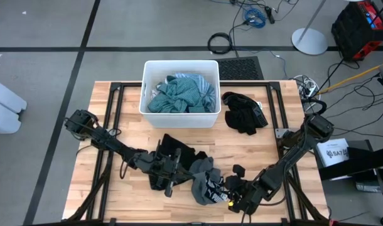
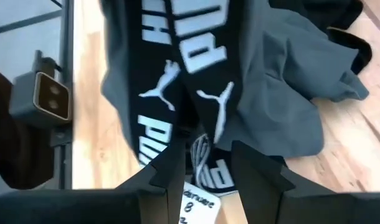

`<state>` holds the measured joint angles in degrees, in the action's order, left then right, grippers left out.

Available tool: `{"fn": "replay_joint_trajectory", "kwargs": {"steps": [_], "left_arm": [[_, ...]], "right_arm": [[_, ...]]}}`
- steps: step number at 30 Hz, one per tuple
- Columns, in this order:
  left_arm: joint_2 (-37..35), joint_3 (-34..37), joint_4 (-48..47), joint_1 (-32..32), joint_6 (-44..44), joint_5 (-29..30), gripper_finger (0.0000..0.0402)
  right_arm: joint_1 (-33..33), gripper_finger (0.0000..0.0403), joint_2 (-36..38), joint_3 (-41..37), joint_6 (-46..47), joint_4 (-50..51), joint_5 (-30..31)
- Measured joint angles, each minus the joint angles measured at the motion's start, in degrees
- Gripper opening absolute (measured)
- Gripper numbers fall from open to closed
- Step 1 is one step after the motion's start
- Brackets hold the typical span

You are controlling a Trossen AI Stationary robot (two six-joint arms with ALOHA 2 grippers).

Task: Sort clothes
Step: Put the gray underwear into the white bin

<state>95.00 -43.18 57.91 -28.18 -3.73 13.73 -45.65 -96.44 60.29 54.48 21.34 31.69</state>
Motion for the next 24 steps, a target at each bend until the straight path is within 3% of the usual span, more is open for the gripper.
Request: {"fn": "replay_joint_trajectory", "kwargs": {"steps": [9, 15, 20, 24], "left_arm": [[0.0, 0.0, 0.0, 0.0, 0.0, 0.0, 0.0000], [0.0, 0.0, 0.0, 0.0, 0.0, 0.0, 0.0000], [0.0, 0.0, 1.0, 0.0, 0.0, -0.1, 0.0000], [0.0, 0.0, 6.1, 0.0, 0.0, -3.3, 0.0000]], "right_arm": [[1.0, 0.0112, 0.0, -3.2, -4.0, -9.0, 0.1], [1.1, 0.0014, 0.0, -3.5, -6.9, -10.0, 0.4], [1.2, 0.0002, 0.1, -3.2, -7.9, -9.1, 2.7], [1.2, 0.0001, 1.5, 0.1, -9.2, -2.9, 3.0]]}}
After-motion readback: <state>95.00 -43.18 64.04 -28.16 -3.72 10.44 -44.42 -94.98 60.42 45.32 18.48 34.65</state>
